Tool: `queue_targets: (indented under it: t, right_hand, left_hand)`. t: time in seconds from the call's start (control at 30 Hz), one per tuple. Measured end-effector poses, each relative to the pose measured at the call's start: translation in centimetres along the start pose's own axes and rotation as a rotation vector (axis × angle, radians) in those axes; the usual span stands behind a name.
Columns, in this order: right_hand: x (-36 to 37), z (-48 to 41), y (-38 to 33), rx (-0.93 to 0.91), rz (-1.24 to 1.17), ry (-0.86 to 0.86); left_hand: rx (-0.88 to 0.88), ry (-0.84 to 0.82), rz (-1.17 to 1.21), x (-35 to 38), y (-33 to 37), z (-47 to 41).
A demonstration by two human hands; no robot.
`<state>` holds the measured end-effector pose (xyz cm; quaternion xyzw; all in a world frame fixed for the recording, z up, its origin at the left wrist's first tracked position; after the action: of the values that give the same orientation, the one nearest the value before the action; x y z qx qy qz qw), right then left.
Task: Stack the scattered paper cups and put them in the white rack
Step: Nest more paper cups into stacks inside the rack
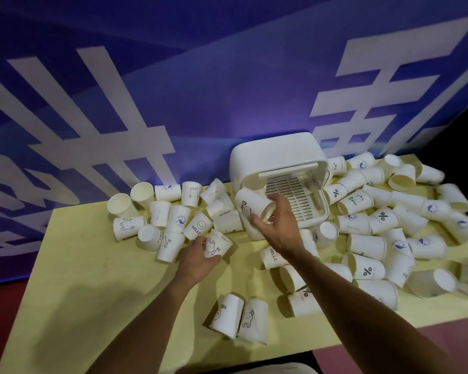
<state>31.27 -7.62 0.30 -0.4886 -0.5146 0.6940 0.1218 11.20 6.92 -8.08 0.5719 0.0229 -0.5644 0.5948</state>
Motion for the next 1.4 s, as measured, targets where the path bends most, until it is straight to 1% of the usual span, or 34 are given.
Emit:
queue_targets:
  t: [0.13, 0.23, 0.47, 0.53, 0.67, 0.8, 0.87, 1.0, 1.1, 1.17, 1.2, 1.3, 1.33, 1.4]
  right_hand:
    - [-2.5, -0.5, 1.1, 0.059, -0.012, 0.155]
    - [-3.0, -0.8, 1.8, 0.055, 0.043, 0.2]
    - [-1.0, -2.3, 1.8, -0.059, 0.288, 0.065]
    - [-0.4, -2.5, 1.8, -0.088, 0.355, 0.051]
    - [0.0, -2.8, 2.1, -0.067, 0.351, 0.089]
    - [0.4, -2.9, 1.9, -0.096, 0.377, 0.098]
    - [0.6, -3.0, 1.8, -0.09, 0.416, 0.085]
    - [1.4, -2.8, 2.4, -0.082, 0.506, 0.007]
    - [1.0, -2.3, 2.0, -0.104, 0.431, 0.051]
    - [0.6, -1.8, 1.5, -0.106, 0.311, 0.058]
    - [0.7, -1.6, 1.4, -0.079, 0.247, 0.009]
    - [1.8, -0.8, 1.6, 0.032, 0.127, -0.225]
    - [2.1, -0.4, 1.7, 0.079, 0.069, -0.28]
    - [2.3, 0.2, 1.8, 0.169, -0.073, -0.337]
  left_hand:
    - [0.017, 0.012, 0.037, 0.2, 0.9, -0.3]
    - [-0.012, -0.011, 0.09, 0.8, 0.5, 0.2]
    - [-0.027, -0.015, 0.139, 0.5, 0.2, 0.8]
    - [-0.03, -0.018, 0.146, 0.2, -0.1, 0.8]
    - [-0.039, -0.025, 0.154, 0.0, -0.8, 1.1]
    - [-0.046, -0.041, 0.152, 0.0, -1.1, 1.5]
    - [-0.043, -0.045, 0.157, -0.1, -0.9, 1.4]
    - [-0.023, -0.038, 0.179, -0.2, 0.0, 1.2]
    - [-0.008, -0.034, 0.214, -0.2, 0.7, 0.9]
    - [0.011, -0.034, 0.243, -0.3, 1.4, 0.7]
    - [0.018, -0.031, 0.258, -0.3, 1.8, 0.5]
    - [0.05, -0.021, 0.286, -0.3, 3.7, 0.2]
    - [0.064, -0.018, 0.288, -0.3, 4.4, 0.2]
    - [0.103, -0.025, 0.283, -0.1, 6.0, 0.3]
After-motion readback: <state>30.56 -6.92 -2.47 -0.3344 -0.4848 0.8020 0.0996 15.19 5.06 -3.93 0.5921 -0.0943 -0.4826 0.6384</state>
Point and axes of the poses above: each hand's wrist, its own z-axis away from the middle knuckle, its own x-axis out of the palm, y = z × x, the point moved 6 cm from there along -z, towards the middle knuckle, and after that the axes turned 3 degrees about x, right-handed, at the moved point
